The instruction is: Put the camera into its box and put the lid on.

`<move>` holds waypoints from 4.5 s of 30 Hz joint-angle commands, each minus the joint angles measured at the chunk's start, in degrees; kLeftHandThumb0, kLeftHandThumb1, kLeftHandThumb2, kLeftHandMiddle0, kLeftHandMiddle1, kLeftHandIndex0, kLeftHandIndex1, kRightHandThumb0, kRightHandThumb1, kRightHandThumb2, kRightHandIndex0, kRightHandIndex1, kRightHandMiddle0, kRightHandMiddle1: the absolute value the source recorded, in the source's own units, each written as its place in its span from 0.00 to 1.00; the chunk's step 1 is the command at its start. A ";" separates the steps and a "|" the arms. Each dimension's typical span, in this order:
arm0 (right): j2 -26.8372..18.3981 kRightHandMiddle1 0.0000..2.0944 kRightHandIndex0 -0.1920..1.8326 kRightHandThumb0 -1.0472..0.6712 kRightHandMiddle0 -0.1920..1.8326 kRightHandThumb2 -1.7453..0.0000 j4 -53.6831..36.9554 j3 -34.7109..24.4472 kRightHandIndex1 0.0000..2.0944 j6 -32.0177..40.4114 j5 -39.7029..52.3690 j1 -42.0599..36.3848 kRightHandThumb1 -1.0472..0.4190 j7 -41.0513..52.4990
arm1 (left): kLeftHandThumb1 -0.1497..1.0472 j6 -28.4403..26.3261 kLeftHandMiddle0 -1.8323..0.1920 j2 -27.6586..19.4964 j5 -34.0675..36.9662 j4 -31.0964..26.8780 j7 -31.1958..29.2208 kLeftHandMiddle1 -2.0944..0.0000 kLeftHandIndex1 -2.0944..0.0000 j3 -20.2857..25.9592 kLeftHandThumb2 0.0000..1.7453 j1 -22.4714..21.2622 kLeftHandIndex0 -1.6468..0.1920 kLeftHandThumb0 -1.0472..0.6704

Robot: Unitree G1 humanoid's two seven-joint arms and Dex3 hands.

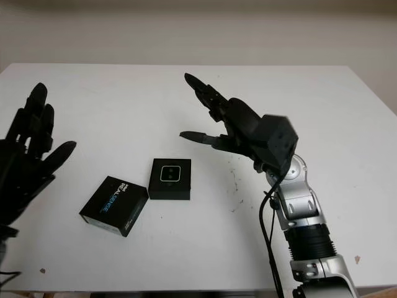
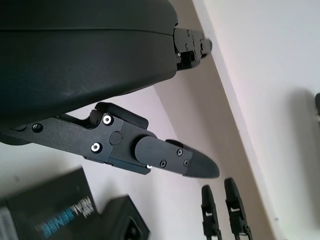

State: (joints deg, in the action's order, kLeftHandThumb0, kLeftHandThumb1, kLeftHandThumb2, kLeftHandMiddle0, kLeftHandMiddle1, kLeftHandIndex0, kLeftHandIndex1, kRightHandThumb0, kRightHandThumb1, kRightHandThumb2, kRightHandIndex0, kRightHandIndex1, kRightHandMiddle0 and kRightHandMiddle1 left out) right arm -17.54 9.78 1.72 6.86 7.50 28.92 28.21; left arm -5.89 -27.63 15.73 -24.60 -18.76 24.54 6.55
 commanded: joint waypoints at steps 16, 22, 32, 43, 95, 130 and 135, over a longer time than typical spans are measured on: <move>-1.11 0.05 0.14 0.21 0.14 0.97 11.57 -6.88 0.05 3.26 1.19 2.58 0.03 -4.99 | 0.79 3.95 0.85 -26.93 -14.04 5.80 -21.67 0.99 0.99 -5.00 0.03 -3.30 0.84 0.23; -0.71 0.04 0.11 0.26 0.13 0.97 13.25 -11.95 0.03 4.89 5.97 4.19 0.02 -5.71 | 0.81 4.76 0.95 -29.34 -20.60 5.77 -24.56 0.99 1.00 -12.22 0.03 -6.64 0.94 0.17; -0.47 0.05 0.13 0.27 0.15 0.97 13.24 -12.84 0.04 5.20 6.74 3.64 0.04 -6.78 | 0.81 6.80 0.97 -26.61 -24.71 7.28 -23.15 0.98 0.99 -17.61 0.03 -9.48 0.98 0.17; -0.90 0.06 0.14 0.26 0.15 0.97 13.02 -12.85 0.04 4.52 6.99 3.20 0.04 -6.33 | 0.84 9.96 0.95 -24.98 -28.65 12.29 -21.66 0.97 0.97 -22.09 0.03 -12.93 0.96 0.19; 0.34 0.11 0.15 0.26 0.15 0.97 9.33 -11.83 0.03 6.93 6.42 0.93 0.02 -9.87 | 0.95 -10.47 0.75 -16.83 -37.60 1.13 -16.47 0.21 0.36 -20.01 0.03 -7.33 0.75 0.47; 4.22 0.15 0.16 0.24 0.13 0.97 6.39 -9.80 0.03 6.72 4.97 -0.85 0.01 -11.82 | 0.94 -28.81 0.70 -11.10 -29.93 0.63 -10.95 0.22 0.33 -34.19 0.03 -31.36 0.75 0.47; 4.85 0.15 0.15 0.20 0.11 0.91 5.58 -9.61 0.03 5.16 4.49 -1.39 0.00 -12.50 | 0.95 -25.45 0.74 -8.05 -31.84 4.50 -9.05 0.25 0.31 -36.39 0.03 -31.97 0.76 0.48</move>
State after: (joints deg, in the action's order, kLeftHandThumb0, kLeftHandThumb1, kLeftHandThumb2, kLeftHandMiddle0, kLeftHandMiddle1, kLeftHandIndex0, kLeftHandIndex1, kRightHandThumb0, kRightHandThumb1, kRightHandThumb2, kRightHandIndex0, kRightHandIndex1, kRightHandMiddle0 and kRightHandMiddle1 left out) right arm -12.96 16.83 -7.72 13.10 12.03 27.83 15.81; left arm -32.14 -36.40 -15.64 -20.86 -28.31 -11.14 -24.76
